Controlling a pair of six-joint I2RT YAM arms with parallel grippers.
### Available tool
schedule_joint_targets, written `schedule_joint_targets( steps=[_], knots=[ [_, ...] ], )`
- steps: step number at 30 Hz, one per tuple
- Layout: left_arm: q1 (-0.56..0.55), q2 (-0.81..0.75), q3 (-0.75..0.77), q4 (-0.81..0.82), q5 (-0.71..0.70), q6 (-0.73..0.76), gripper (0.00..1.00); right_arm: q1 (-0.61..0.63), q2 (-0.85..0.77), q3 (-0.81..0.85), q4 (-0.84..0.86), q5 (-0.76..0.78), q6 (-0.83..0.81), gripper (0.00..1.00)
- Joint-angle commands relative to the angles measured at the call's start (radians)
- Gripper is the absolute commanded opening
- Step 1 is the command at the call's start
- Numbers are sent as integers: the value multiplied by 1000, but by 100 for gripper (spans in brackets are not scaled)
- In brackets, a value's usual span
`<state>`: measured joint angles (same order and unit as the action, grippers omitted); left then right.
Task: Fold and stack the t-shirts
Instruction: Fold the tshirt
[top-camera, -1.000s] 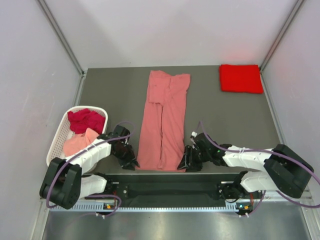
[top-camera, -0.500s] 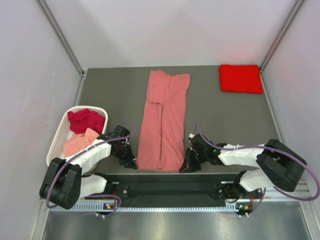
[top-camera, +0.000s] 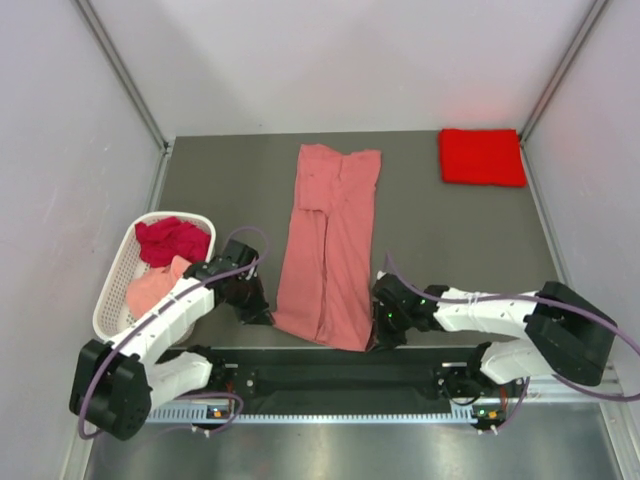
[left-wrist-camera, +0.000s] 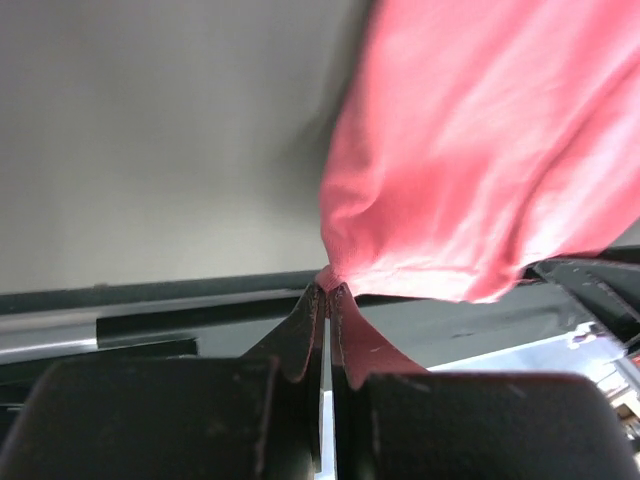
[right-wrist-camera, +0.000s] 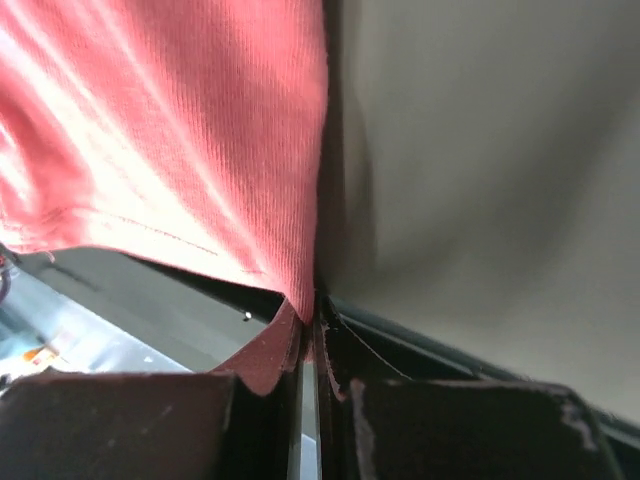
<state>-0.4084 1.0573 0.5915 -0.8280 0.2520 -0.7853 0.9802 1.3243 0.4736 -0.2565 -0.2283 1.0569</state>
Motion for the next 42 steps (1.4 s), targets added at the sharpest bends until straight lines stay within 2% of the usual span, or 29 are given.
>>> schedule_joint_targets(
  steps=[1, 3, 7, 11, 14, 19, 22, 33, 39, 42],
  knots=[
    [-3, 55, 120, -17, -60, 37, 0, -37, -17, 135, -205, 93, -66, 0],
    [-3, 119, 200, -20, -75, 47, 0, -100, 4, 201, -303, 99, -133, 0],
    [-3, 226, 318, 0, -82, 72, 0, -207, 39, 366, -378, 87, -239, 0],
    [-3, 380, 505, -6, -117, 107, 0, -337, 159, 494, -424, 44, -386, 0],
    [-1, 551, 663, -32, -148, 138, 0, -388, 259, 620, -463, 23, -472, 0],
    [10, 737, 933, -79, -172, 152, 0, -466, 413, 821, -512, -38, -552, 0],
    [23, 832, 1033, -88, -160, 144, 0, -505, 501, 928, -556, -63, -598, 0],
    [118, 1001, 1168, -60, -126, 136, 0, -604, 733, 1241, -665, -120, -684, 0],
    [155, 1101, 1243, -45, -4, 130, 0, -629, 826, 1349, -681, -172, -693, 0],
    [161, 1133, 1277, -33, 7, 129, 0, -641, 868, 1398, -681, -189, -687, 0]
  ],
)
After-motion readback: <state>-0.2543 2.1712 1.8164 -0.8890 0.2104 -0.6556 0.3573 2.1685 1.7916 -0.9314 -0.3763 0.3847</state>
